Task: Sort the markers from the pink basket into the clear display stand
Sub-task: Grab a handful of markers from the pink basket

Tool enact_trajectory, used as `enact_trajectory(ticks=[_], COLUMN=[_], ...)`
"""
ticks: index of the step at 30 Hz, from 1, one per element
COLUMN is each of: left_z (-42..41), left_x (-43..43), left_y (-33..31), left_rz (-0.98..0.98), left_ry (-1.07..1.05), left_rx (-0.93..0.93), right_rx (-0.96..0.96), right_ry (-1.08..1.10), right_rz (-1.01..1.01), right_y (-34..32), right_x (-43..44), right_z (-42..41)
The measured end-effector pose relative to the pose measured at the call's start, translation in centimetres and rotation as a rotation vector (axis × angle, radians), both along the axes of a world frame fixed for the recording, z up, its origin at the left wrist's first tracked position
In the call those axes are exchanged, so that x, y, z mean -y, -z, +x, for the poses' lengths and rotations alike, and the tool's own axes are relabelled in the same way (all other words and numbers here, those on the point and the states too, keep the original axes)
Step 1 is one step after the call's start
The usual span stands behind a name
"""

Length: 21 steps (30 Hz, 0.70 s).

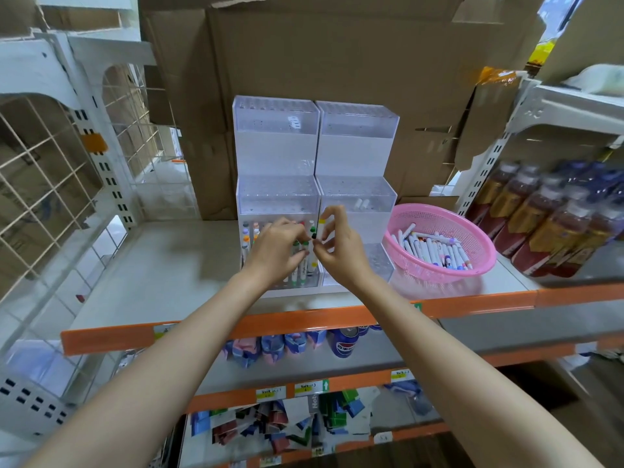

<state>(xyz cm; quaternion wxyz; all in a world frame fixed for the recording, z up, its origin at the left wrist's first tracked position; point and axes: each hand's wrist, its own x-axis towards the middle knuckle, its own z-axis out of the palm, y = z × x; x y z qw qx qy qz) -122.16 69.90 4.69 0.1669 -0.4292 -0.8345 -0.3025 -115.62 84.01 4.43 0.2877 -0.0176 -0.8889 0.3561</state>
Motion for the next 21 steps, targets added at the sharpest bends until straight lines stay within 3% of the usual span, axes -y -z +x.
enact_trajectory(ticks=[12,21], left_z=[0.2,0.8], left_x=[0.6,1.7], left_y=[0.3,0.9], left_rz=[0.052,-0.077], left_ry=[-0.023,-0.091], left_rx=[-0.014,-0.093], right_rx=[0.085,0.09], right_ry=[-0.037,-0.03], right_rz=[0.07,0.09], right_y=[0.0,-0.1], right_x=[-0.4,-0.6], right_z=[0.2,0.0])
